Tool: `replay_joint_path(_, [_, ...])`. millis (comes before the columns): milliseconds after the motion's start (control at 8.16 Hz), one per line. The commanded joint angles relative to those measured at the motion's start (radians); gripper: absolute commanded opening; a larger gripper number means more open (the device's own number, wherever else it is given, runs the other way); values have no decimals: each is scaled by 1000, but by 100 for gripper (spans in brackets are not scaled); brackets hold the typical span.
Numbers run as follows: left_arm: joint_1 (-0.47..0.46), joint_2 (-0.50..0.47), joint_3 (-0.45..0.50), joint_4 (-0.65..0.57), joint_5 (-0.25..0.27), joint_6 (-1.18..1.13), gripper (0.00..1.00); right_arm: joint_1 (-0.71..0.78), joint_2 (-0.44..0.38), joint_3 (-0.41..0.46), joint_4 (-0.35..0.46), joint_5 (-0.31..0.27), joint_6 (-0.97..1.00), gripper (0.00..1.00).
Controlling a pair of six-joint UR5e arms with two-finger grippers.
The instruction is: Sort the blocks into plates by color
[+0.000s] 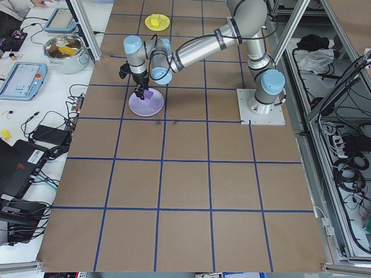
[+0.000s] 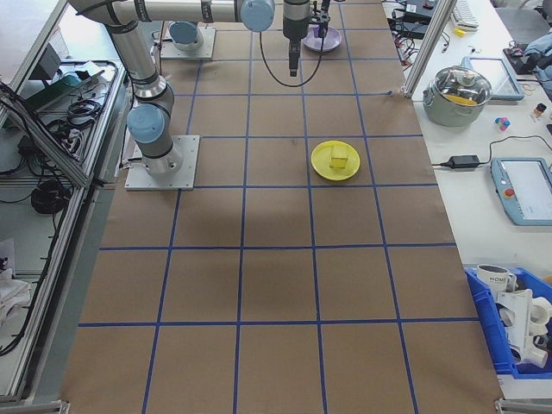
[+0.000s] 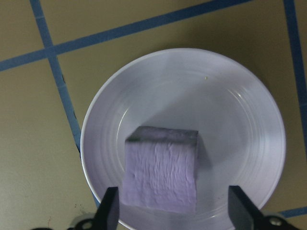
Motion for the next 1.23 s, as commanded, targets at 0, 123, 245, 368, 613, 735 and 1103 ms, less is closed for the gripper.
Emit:
replay_joint_path(0, [-15,27,2,-11,2,-10,100,0,0,0,0,2,0,100])
replay_joint_path(123, [-20,45,0,-11,0,-13,100,0,0,0,0,2,0,100])
replay_joint_path(245, [-23,76,-2,-20,2,-62,100,0,0,0,0,2,0,100])
replay_joint_path(368, [-35,120,0,-84,-6,-134,100,0,0,0,0,3,0,100])
replay_joint_path(613, [-145,198,0,-123,-23,-266,100,0,0,0,0,3,0,100])
replay_joint_path(735, [-196,243,-9,-148,-23,-371,100,-1,0,0,0,3,0,100])
replay_joint_path(1103, [-236,397,-17,-239,-29,-446,100,-1,0,0,-2,3,0,100])
